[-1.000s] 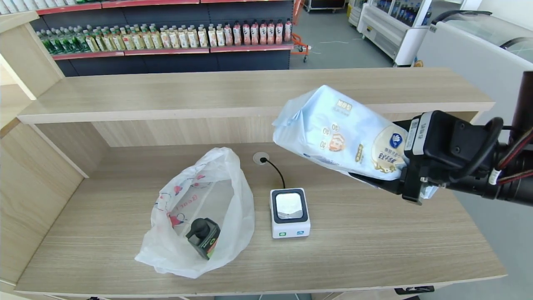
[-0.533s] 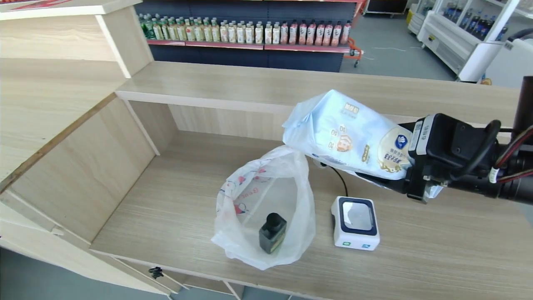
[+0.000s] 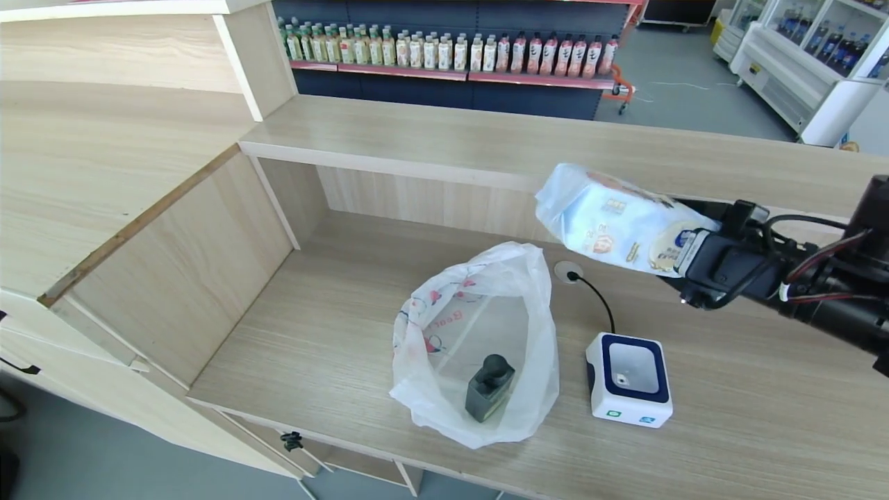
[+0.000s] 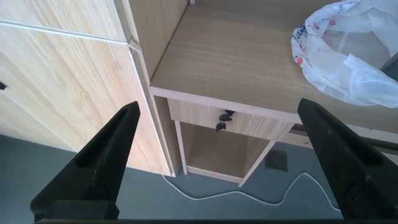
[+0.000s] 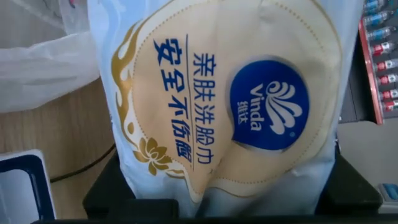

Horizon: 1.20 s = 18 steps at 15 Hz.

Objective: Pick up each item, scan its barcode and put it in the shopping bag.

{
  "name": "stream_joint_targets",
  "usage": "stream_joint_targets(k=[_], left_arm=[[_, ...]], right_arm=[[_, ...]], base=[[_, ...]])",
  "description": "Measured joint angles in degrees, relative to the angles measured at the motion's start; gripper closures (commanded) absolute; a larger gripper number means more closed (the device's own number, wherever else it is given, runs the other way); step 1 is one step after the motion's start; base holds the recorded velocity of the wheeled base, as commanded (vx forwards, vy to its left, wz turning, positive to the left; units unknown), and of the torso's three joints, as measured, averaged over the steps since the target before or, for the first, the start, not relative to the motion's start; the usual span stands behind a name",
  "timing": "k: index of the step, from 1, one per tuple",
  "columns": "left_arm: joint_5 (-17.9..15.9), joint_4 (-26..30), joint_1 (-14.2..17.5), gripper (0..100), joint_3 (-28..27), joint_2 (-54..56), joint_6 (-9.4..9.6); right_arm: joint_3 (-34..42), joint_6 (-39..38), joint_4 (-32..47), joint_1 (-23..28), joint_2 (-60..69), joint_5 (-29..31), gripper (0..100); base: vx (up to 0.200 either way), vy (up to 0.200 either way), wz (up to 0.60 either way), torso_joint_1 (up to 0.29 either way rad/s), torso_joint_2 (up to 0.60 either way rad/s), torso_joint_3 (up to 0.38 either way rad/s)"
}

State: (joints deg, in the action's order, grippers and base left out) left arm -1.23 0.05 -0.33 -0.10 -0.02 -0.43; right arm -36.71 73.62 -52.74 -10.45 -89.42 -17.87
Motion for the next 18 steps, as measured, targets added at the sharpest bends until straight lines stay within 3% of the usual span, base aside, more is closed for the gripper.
stream_joint_targets(k=[3,5,9,18], left_arm=[[0.0,0.0,0.1,0,0.0,0.0,0.0],[0.0,0.0,0.1,0,0.0,0.0,0.0],[0.0,0.0,0.1,0,0.0,0.0,0.0],[0.0,0.0,0.1,0,0.0,0.0,0.0]], right_arm=[[6.9,4.7,-5.9,3.4,-3.0,-2.5,100],[7.8,7.1,-8.3,4.8,-4.9,-4.0,100],[9.8,13.5,-20.9,9.1,-9.9,-9.2,100],[11.3,23.0,-22.2,12.2,-14.4,-13.8,100]], base=[[0.0,0.0,0.0,0.0,0.0,0.0],[0.0,0.0,0.0,0.0,0.0,0.0],[0.0,0.0,0.0,0.0,0.0,0.0],[0.0,0.0,0.0,0.0,0.0,0.0]])
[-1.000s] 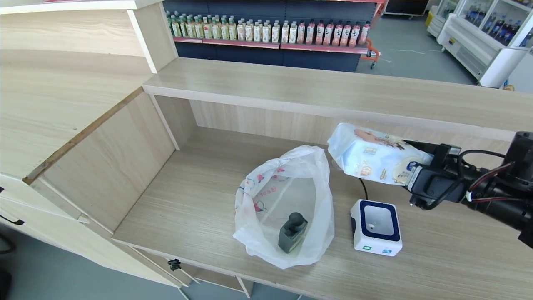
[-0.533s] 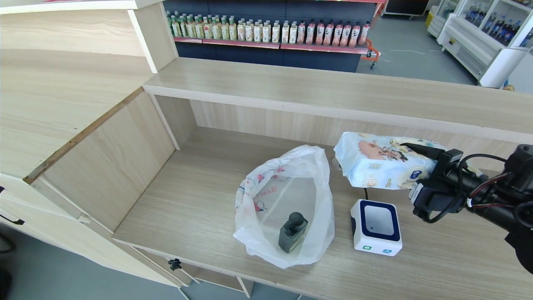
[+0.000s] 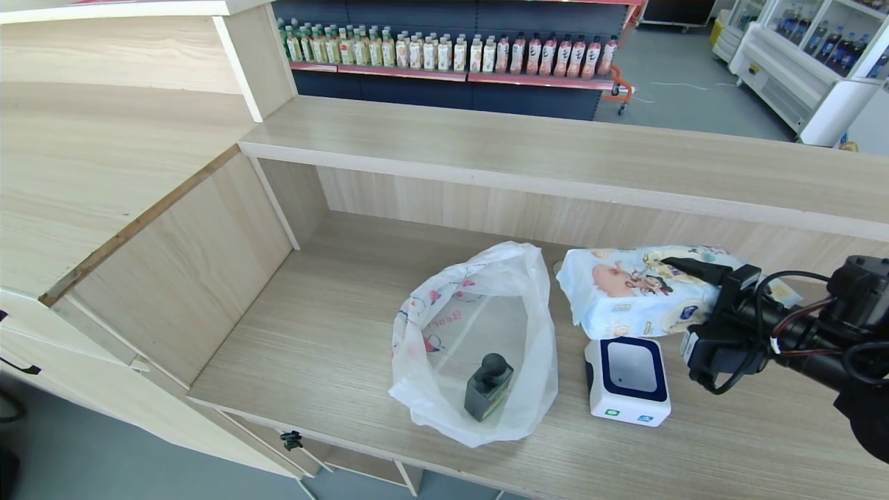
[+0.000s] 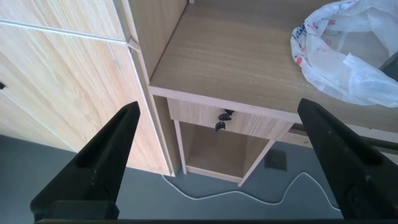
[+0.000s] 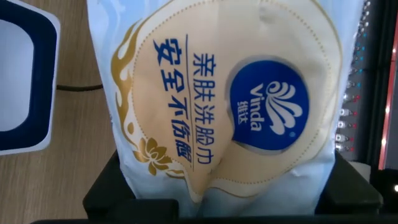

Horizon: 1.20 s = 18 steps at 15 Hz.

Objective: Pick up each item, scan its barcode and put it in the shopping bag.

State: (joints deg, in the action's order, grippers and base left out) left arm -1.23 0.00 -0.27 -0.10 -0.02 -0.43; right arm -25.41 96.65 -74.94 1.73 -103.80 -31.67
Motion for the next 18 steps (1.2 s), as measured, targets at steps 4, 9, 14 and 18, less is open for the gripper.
stream_joint_targets(k=[4,9,14,18], left_arm=[[0.0,0.0,0.0,0,0.0,0.0,0.0],[0.0,0.0,0.0,0,0.0,0.0,0.0],[0.0,0.0,0.0,0,0.0,0.0,0.0],[0.0,0.0,0.0,0,0.0,0.0,0.0]], right_arm=[[0.0,4.7,-0.1,0.2,-1.2,-2.7,100],[0.1,10.3,1.5,4.2,-2.3,-4.6,100],[0.4,13.0,3.5,6.2,-3.2,-4.6,100],[0.4,14.9,3.0,6.3,-5.5,-4.5,100]], base=[[0.0,0.0,0.0,0.0,0.0,0.0],[0.0,0.0,0.0,0.0,0.0,0.0],[0.0,0.0,0.0,0.0,0.0,0.0],[0.0,0.0,0.0,0.0,0.0,0.0]])
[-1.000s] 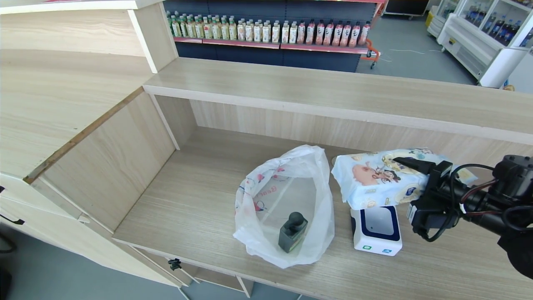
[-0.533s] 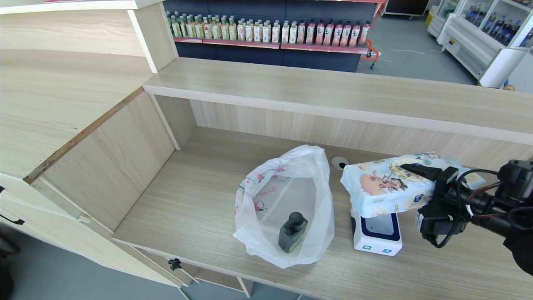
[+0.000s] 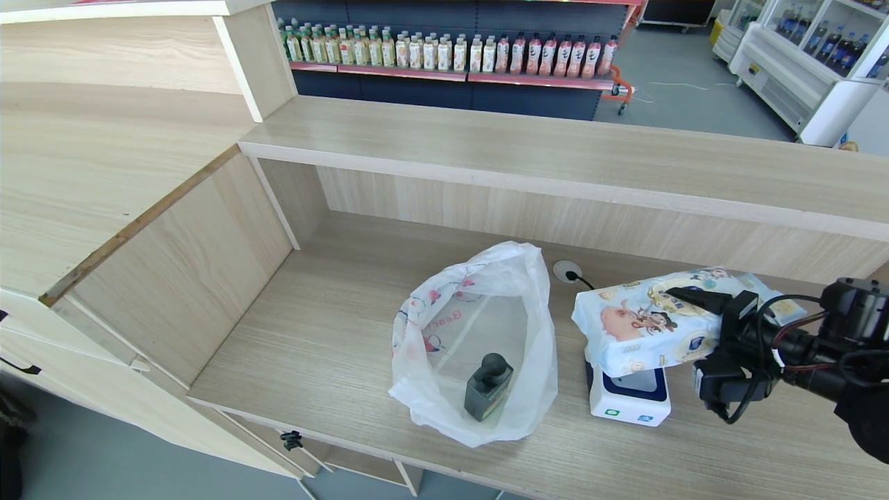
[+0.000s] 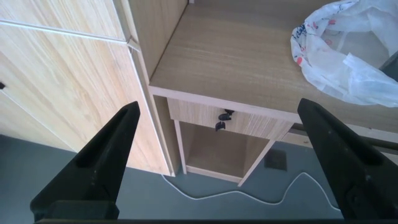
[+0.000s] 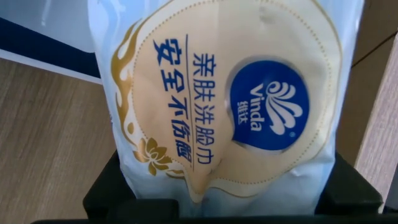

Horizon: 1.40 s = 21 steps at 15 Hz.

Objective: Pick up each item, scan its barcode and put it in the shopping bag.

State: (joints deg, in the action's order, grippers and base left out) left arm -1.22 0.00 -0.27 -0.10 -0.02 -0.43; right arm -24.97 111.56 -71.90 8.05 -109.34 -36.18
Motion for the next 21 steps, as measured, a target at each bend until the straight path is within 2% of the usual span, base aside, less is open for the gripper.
stream_joint_targets(k=[8,10,13,17,21], left_arm=[[0.0,0.0,0.0,0,0.0,0.0,0.0],[0.0,0.0,0.0,0,0.0,0.0,0.02],[0.0,0.0,0.0,0,0.0,0.0,0.0],[0.0,0.0,0.0,0,0.0,0.0,0.0],[0.0,0.0,0.0,0,0.0,0.0,0.0]], right_arm=[[-1.5,-0.1,1.6,-0.2,-2.1,0.0,100],[-2.8,-3.1,3.2,-1.4,-0.8,-1.2,100],[-3.6,-14.0,5.3,-5.6,4.0,-2.4,100],[-2.9,-28.0,18.8,-12.4,11.8,-2.7,100],[-3.5,-53.2,22.9,-18.1,18.4,-2.5,100]], base=[[0.0,0.0,0.0,0.0,0.0,0.0],[0.0,0.0,0.0,0.0,0.0,0.0],[0.0,0.0,0.0,0.0,0.0,0.0],[0.0,0.0,0.0,0.0,0.0,0.0],[0.0,0.0,0.0,0.0,0.0,0.0]])
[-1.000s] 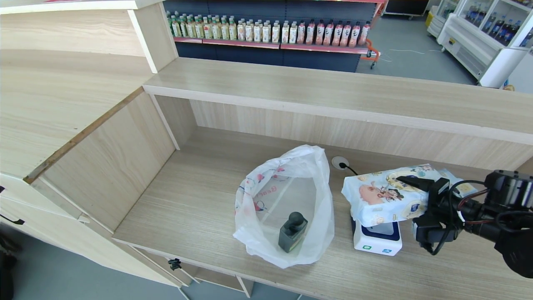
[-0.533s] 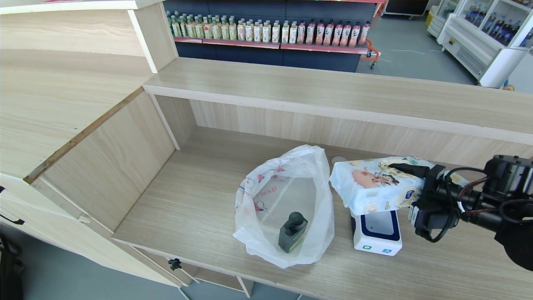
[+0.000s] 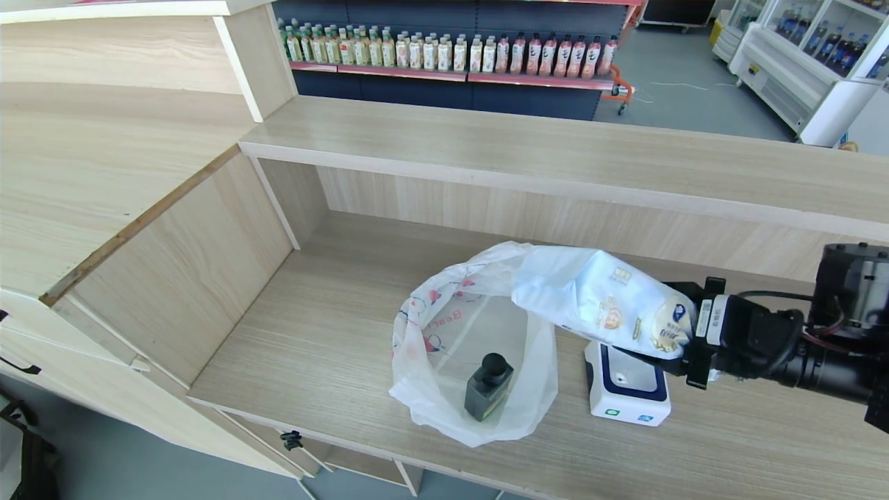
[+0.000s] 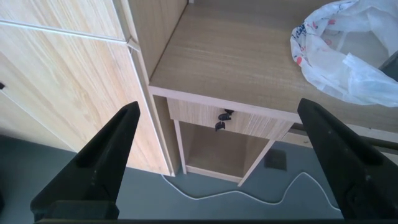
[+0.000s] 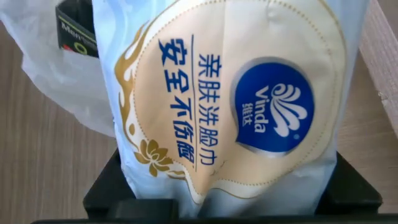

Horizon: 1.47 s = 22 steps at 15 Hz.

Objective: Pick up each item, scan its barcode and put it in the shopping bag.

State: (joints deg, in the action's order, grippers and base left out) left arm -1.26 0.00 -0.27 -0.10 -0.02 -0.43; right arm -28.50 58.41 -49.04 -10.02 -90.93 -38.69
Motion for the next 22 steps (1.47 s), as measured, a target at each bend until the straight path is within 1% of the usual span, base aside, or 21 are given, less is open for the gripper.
stream_joint_targets(k=[2,3,5,7,9,11,13,14,17,18,19,22], left_arm=[[0.0,0.0,0.0,0,0.0,0.0,0.0],[0.0,0.0,0.0,0,0.0,0.0,0.0],[0.0,0.0,0.0,0,0.0,0.0,0.0],[0.0,0.0,0.0,0,0.0,0.0,0.0],[0.0,0.0,0.0,0,0.0,0.0,0.0],[0.0,0.0,0.0,0,0.0,0.0,0.0],[0.0,0.0,0.0,0,0.0,0.0,0.0],[0.0,0.0,0.0,0,0.0,0.0,0.0],[0.0,0.0,0.0,0,0.0,0.0,0.0],[0.0,0.0,0.0,0,0.0,0.0,0.0],[0.0,0.0,0.0,0,0.0,0.0,0.0],[0.0,0.0,0.0,0,0.0,0.0,0.0]], right_arm=[[-0.8,-12.7,0.1,-3.1,2.7,0.1,100],[-1.3,-17.1,0.5,-4.6,4.1,0.0,100],[-2.6,-19.3,3.6,-5.9,6.0,0.0,100],[-4.8,-22.0,9.7,-6.3,7.8,0.2,100],[-8.6,-25.8,26.5,-6.1,11.5,0.9,100],[-11.5,-27.2,37.7,-4.6,16.4,1.3,100],[-13.5,-27.1,45.6,-2.3,20.9,1.5,100],[-14.5,-26.5,48.0,-1.4,22.8,1.6,100],[-16.5,-25.5,52.2,0.3,26.1,1.9,100],[-17.2,-24.7,55.2,0.7,26.7,2.1,100],[-17.6,-24.3,56.3,1.0,27.1,2.1,100],[-18.2,-23.7,56.4,1.6,27.6,2.2,100]], base=[[0.0,0.0,0.0,0.0,0.0,0.0],[0.0,0.0,0.0,0.0,0.0,0.0],[0.0,0.0,0.0,0.0,0.0,0.0],[0.0,0.0,0.0,0.0,0.0,0.0],[0.0,0.0,0.0,0.0,0.0,0.0],[0.0,0.0,0.0,0.0,0.0,0.0],[0.0,0.0,0.0,0.0,0.0,0.0],[0.0,0.0,0.0,0.0,0.0,0.0],[0.0,0.0,0.0,0.0,0.0,0.0],[0.0,0.0,0.6,0.002,0.0,0.007],[0.0,0.0,0.6,0.002,0.01,0.002],[0.0,0.0,0.6,-0.006,0.0,0.004]])
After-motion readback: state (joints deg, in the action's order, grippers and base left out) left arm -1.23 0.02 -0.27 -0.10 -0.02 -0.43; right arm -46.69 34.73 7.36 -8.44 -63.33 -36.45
